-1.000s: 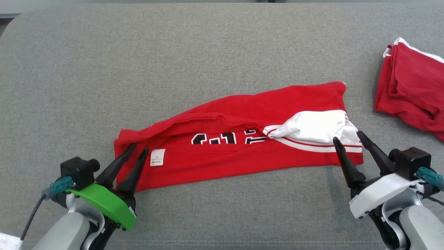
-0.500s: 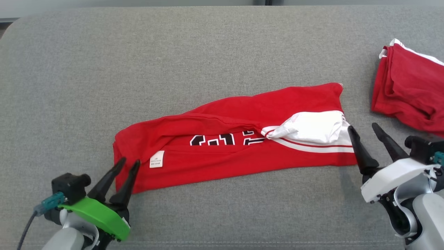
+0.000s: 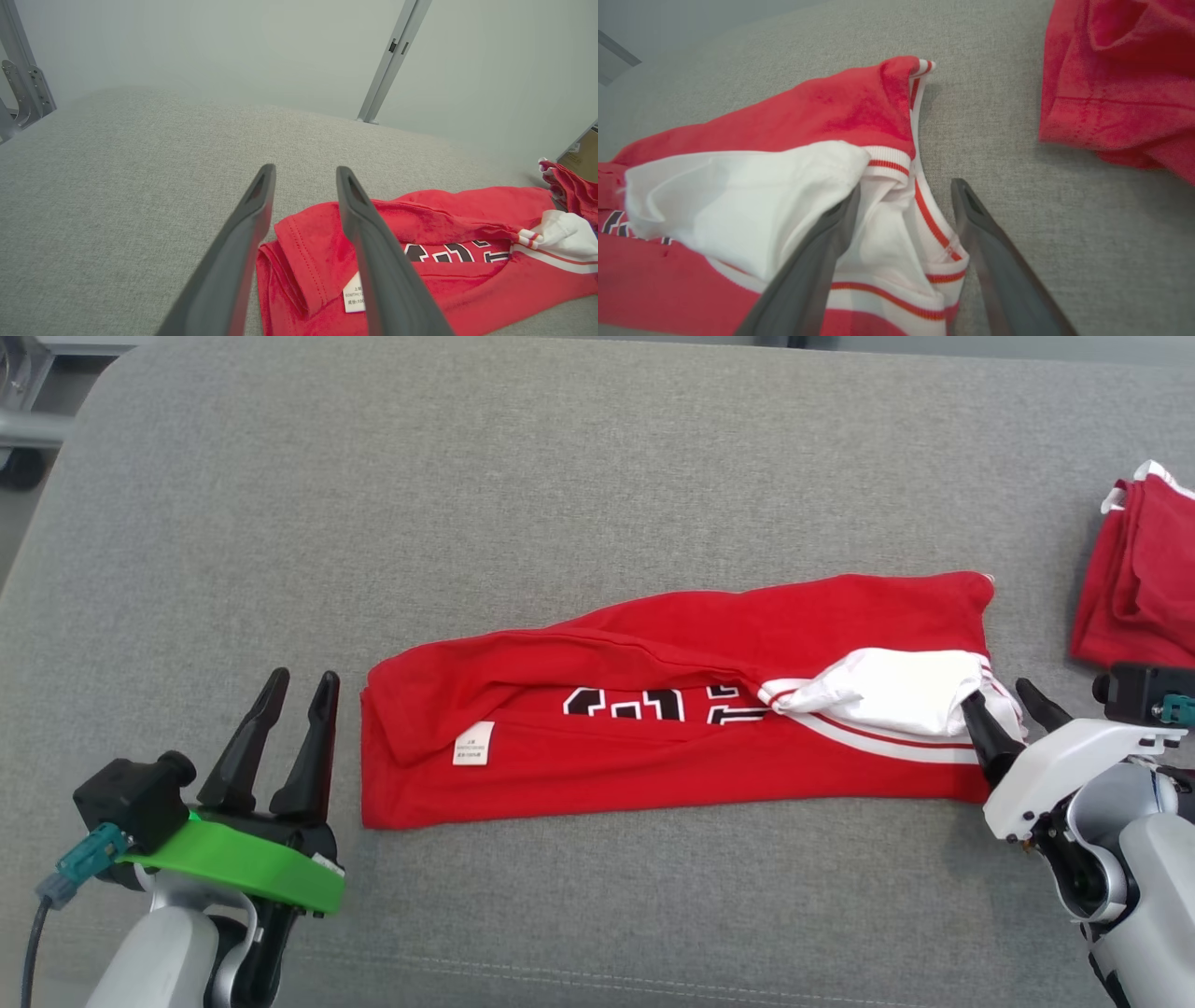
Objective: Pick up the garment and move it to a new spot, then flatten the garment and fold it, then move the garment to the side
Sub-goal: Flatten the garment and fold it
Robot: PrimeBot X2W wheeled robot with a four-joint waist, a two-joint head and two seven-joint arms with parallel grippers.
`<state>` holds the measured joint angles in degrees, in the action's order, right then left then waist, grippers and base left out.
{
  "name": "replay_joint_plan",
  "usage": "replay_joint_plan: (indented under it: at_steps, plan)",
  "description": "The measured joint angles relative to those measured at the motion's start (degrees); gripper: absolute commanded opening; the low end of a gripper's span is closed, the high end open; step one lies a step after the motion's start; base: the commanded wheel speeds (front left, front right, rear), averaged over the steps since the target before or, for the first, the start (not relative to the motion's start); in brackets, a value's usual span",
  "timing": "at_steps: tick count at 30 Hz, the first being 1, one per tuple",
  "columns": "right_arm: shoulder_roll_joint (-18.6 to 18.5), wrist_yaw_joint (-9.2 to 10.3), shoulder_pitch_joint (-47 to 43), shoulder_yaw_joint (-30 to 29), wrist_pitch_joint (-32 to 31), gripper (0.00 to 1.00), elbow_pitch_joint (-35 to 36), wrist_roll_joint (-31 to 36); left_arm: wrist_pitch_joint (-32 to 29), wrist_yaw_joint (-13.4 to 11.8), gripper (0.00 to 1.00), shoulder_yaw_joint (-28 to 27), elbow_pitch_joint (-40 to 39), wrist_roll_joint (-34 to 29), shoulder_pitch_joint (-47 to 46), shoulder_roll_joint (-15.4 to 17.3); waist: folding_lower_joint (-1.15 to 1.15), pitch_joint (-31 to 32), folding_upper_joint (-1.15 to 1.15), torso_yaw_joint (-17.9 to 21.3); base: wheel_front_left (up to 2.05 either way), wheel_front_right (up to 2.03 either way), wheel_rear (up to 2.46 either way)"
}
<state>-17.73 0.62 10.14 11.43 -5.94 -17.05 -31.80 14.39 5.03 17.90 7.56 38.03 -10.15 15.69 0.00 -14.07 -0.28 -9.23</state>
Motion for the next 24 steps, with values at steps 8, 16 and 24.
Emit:
replay_joint_plan:
  at_steps: [8, 16, 24]
  plan:
    - [-0.2, 0.48, 1.9, -0.4, -2.8, 1.0, -6.2, -1.2, 0.0, 0.1, 0.67, -2.1, -2.9, -1.6, 2.0, -2.6, 0.0, -1.1, 0.0, -3.3, 0.0, 0.0, 0.0]
    - [3.0, -3.9, 5.4, -2.7, -6.8, 0.0, -8.7, -11.4, 0.0, 0.5, 0.7, -5.6, -4.6, -3.3, 3.8, -3.9, 0.0, -1.2, 0.0, -4.0, 0.0, 0.0, 0.0]
    - [3.2, -5.08, 6.6, -8.8, -9.8, 0.0, -8.7, -18.6, 0.0, 0.8, 0.69, -7.3, -5.5, -4.6, 4.6, -5.9, 0.0, 0.3, 0.0, -2.9, 0.0, 0.0, 0.0]
